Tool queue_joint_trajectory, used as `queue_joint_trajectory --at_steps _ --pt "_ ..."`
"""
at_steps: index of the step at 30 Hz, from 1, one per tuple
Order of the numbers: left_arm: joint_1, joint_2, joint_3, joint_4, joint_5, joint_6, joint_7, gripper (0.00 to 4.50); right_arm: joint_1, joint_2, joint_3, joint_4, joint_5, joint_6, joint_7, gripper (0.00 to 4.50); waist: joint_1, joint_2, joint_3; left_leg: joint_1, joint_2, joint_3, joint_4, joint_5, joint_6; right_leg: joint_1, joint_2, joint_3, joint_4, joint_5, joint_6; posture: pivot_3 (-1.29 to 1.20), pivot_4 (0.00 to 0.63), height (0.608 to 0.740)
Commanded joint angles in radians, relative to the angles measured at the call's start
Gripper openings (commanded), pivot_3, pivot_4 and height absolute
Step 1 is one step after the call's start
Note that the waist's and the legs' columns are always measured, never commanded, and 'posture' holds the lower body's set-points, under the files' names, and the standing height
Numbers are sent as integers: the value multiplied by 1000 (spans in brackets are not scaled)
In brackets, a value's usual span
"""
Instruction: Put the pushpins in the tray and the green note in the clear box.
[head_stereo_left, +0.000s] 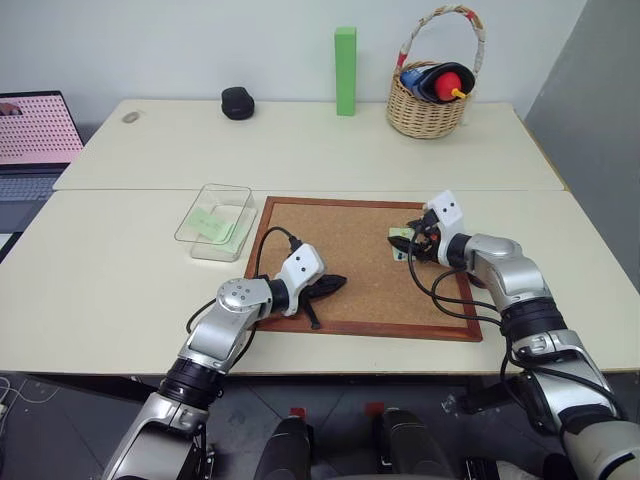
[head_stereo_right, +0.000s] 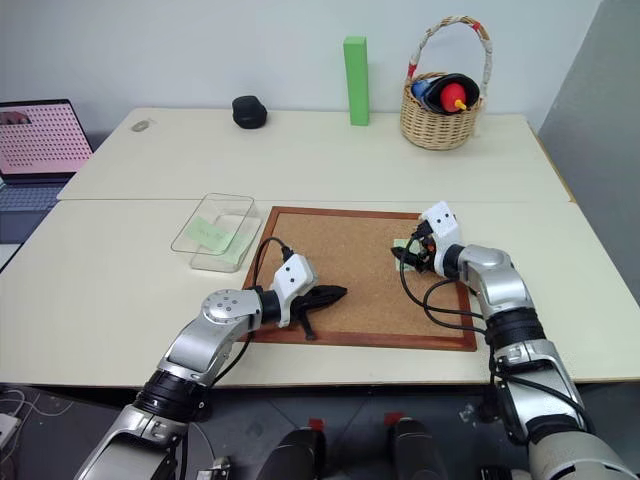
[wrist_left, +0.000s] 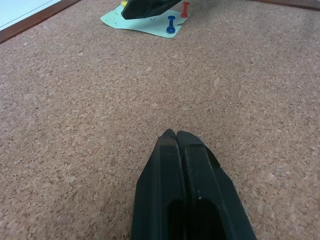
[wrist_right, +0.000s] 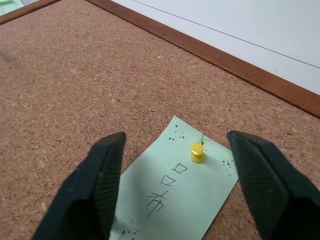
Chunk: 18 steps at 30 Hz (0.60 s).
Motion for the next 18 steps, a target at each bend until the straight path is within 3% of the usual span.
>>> queue_joint_trajectory --at_steps 1,13,18 --pt "26 3 -19 -1 22 29 -8 0 -44 7 -8 38 -20 -54 -3 2416 -1 0 0 0 0 0 0 0 0 0 0 0 0 0 0 0 150 740" --pt "42 1 -25 -20 22 50 -6 0 -50 10 -30 38 -20 -76 4 68 -1 0 0 0 0 0 0 0 0 0 0 0 0 0 0 0 150 740" --pt "52 -3 -28 -28 21 78 3 0 -39 6 -33 -9 -11 -66 21 15 -1 0 0 0 0 0 0 0 0 0 0 0 0 0 0 0 150 740"
